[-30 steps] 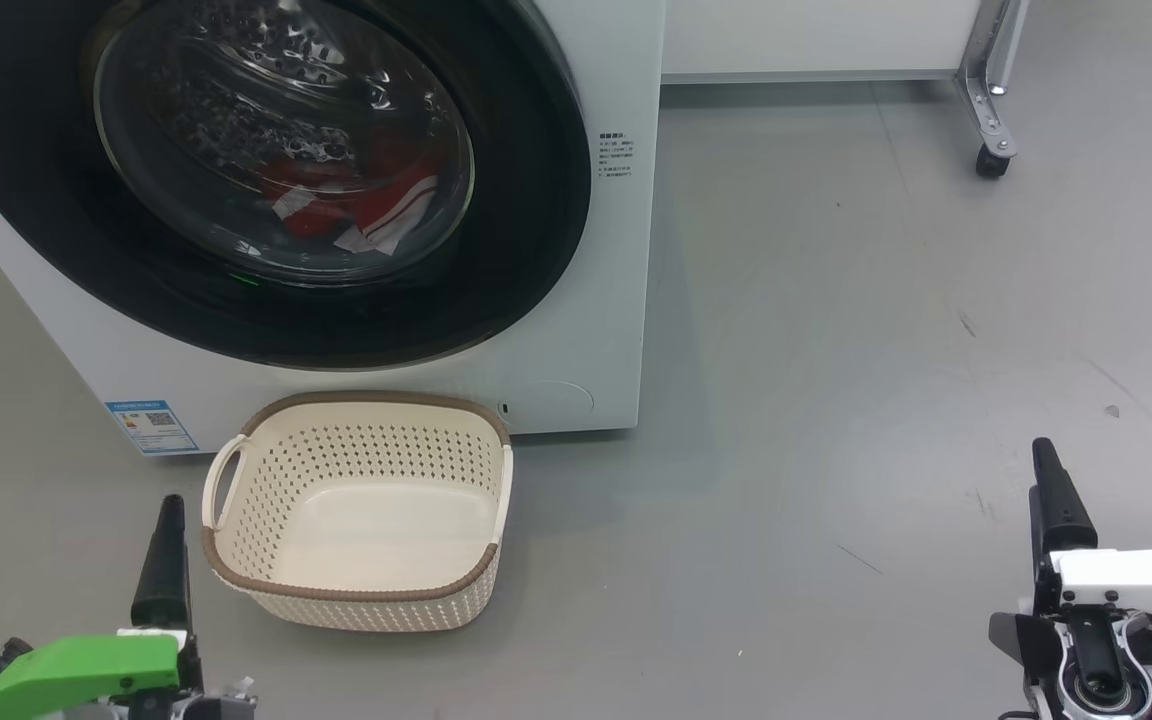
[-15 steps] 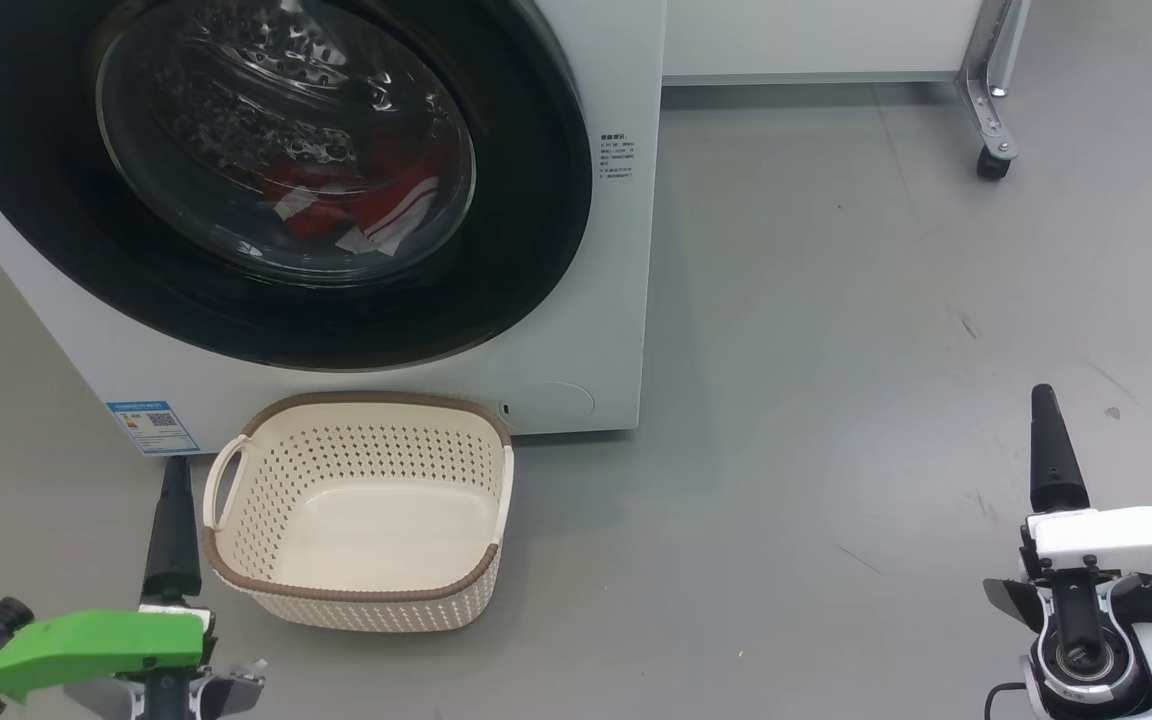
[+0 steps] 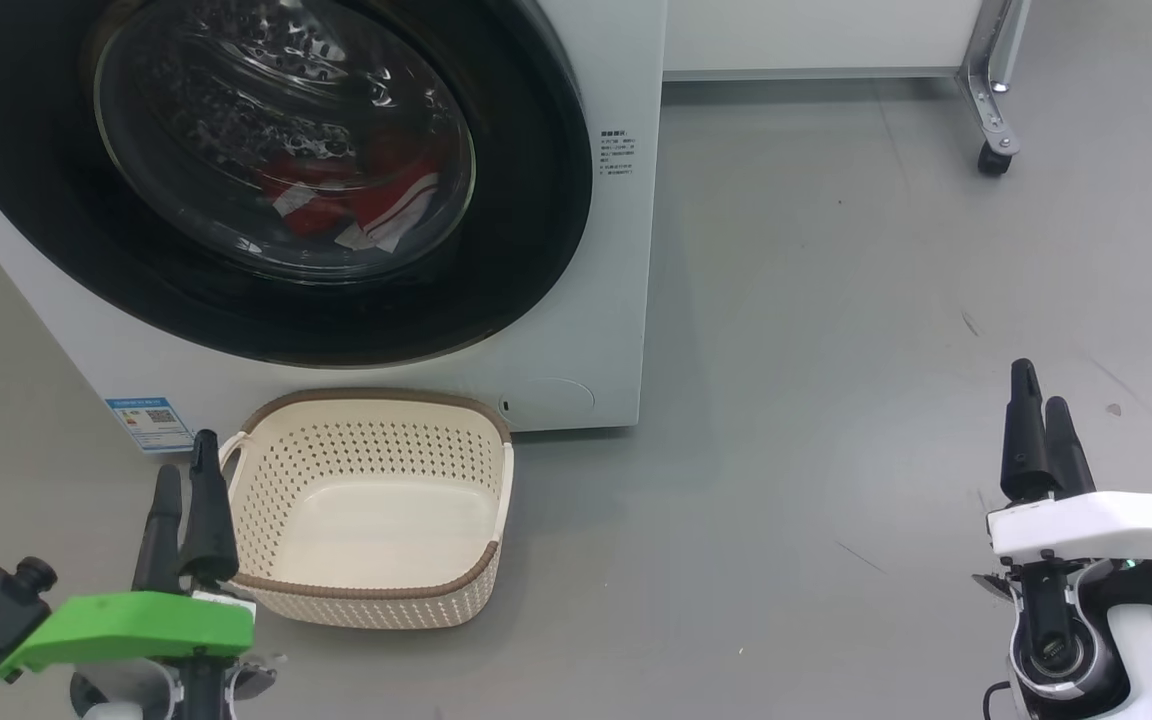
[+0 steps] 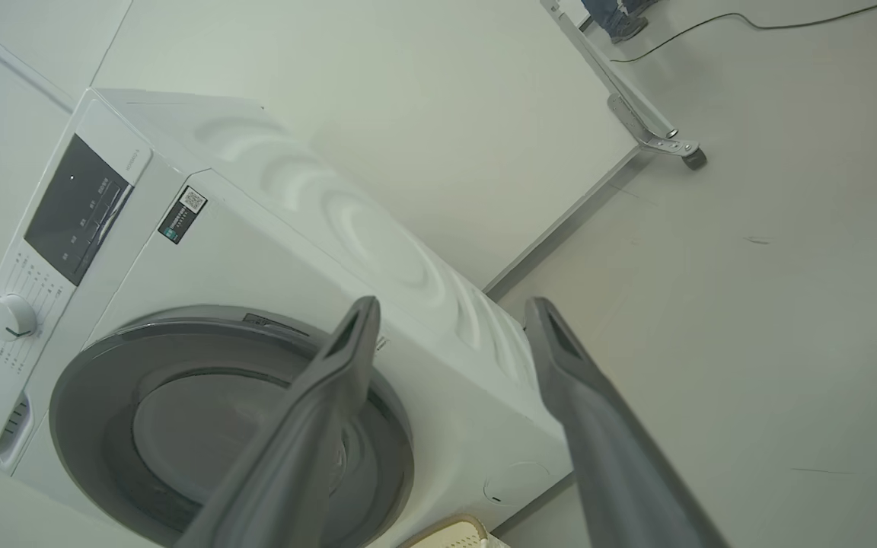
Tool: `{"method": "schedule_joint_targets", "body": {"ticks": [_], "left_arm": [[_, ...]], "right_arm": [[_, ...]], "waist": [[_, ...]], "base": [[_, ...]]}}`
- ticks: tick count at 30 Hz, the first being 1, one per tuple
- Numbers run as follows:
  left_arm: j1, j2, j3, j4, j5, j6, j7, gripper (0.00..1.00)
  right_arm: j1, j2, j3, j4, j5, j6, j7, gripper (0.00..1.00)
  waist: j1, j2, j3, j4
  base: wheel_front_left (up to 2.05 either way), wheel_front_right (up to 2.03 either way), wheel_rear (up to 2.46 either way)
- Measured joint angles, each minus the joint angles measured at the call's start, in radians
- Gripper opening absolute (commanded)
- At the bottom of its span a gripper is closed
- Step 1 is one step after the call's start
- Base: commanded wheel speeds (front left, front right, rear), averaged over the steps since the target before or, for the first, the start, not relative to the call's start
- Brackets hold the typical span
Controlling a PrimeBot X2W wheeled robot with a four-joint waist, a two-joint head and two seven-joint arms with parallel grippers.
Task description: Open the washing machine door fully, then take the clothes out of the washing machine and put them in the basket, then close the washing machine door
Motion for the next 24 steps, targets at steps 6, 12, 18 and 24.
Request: {"method": "schedule_joint_targets", "body": {"ticks": [6,12,18,24], "left_arm": [[0.000,0.005,-0.025,-0.003,0.118,0.014,-0.017,1.00],[0.000,0.012,-0.050,0.000,0.216,0.033,-0.030,1.00],[0.000,0.027,-0.074,0.002,0.342,0.059,-0.047,1.00],[0.000,0.026,-0.099,0.011,0.450,0.077,-0.066,1.00]], "right_arm": [[0.000,-0.016,0.036,-0.008,-0.100,-0.014,-0.010,1.00],[0.000,-0.025,0.057,-0.011,-0.180,-0.034,-0.024,1.00],[0.000,-0.055,0.102,-0.011,-0.303,-0.053,-0.025,1.00],[-0.001,-0.085,0.148,-0.006,-0.426,-0.068,-0.024,1.00]], "waist": [[0.0000,0.0000,0.004,0.000],[0.0000,0.0000,0.006,-0.001],[0.0000,0.0000,0.005,-0.002],[0.0000,0.0000,0.005,-0.002]], "base": [[0.00,0.00,0.00],[0.00,0.00,0.00],[0.00,0.00,0.00],[0.00,0.00,0.00]]}}
